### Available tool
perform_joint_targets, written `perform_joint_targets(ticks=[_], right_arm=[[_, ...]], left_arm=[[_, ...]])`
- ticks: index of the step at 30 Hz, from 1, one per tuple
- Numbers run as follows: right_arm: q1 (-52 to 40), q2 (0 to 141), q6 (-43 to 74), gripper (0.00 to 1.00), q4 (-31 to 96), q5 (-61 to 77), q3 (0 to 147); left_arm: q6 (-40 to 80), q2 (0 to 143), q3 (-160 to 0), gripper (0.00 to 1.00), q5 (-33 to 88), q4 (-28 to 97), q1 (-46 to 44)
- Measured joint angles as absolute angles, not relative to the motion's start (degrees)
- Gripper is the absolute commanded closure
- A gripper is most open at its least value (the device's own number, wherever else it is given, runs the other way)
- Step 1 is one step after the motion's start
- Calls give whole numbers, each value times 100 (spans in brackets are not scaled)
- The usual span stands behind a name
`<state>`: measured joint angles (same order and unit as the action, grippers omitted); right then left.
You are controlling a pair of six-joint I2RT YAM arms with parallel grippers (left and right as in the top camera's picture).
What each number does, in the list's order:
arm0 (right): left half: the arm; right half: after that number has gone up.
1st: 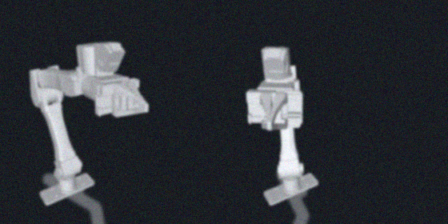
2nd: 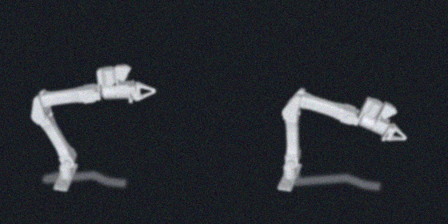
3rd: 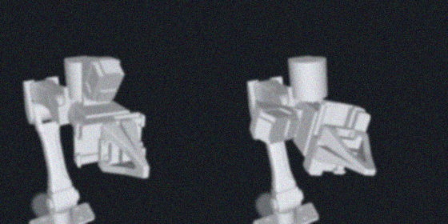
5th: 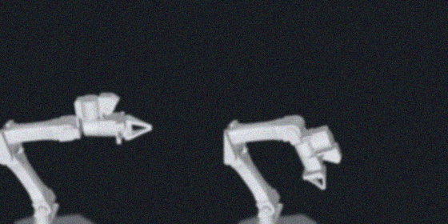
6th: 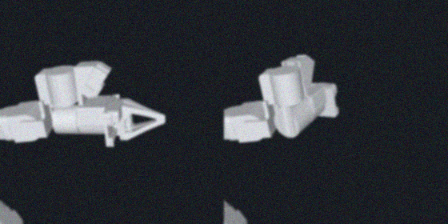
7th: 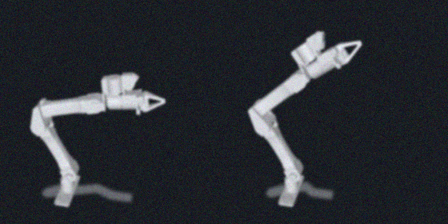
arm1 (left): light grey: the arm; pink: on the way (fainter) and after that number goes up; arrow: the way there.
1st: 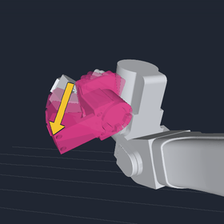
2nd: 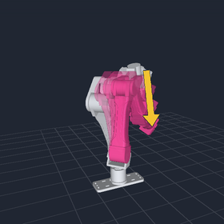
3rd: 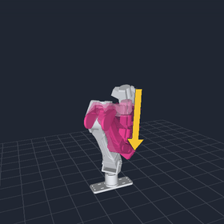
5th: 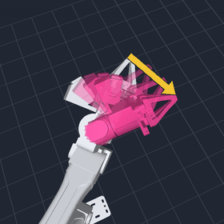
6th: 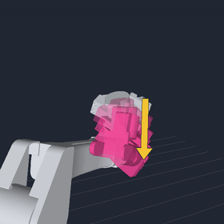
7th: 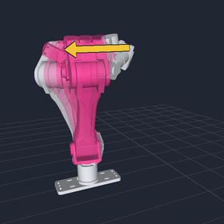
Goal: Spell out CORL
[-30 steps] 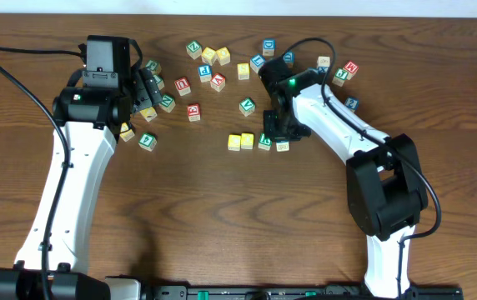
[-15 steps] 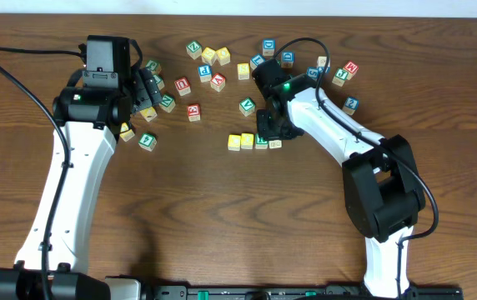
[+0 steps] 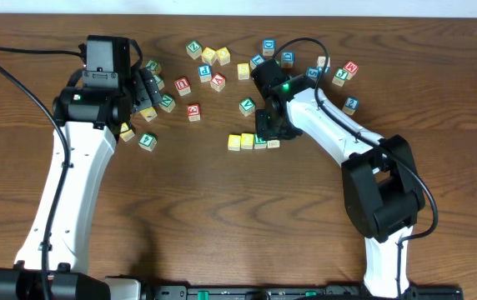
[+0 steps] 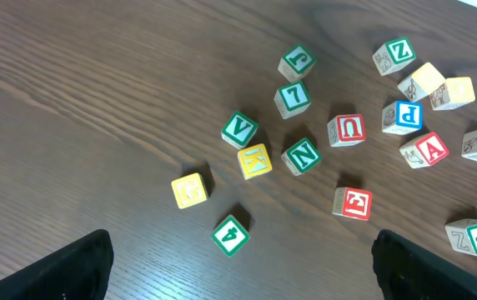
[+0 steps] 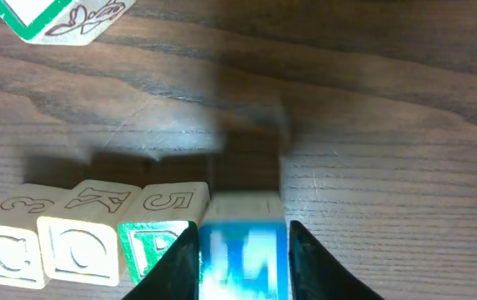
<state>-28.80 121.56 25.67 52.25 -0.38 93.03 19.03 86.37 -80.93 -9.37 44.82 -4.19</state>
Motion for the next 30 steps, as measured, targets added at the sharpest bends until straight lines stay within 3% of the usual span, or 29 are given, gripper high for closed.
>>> perform_joint_targets(ticks=[25, 30], right_arm=[[-2707, 11782, 2565, 63, 5301, -38, 9303], [-2602, 11273, 2567, 67, 5655, -40, 9310]], left_arm=[[1900, 8637, -8093, 2, -937, 4482, -419], [1903, 8637, -8093, 2, -937, 4484, -419]])
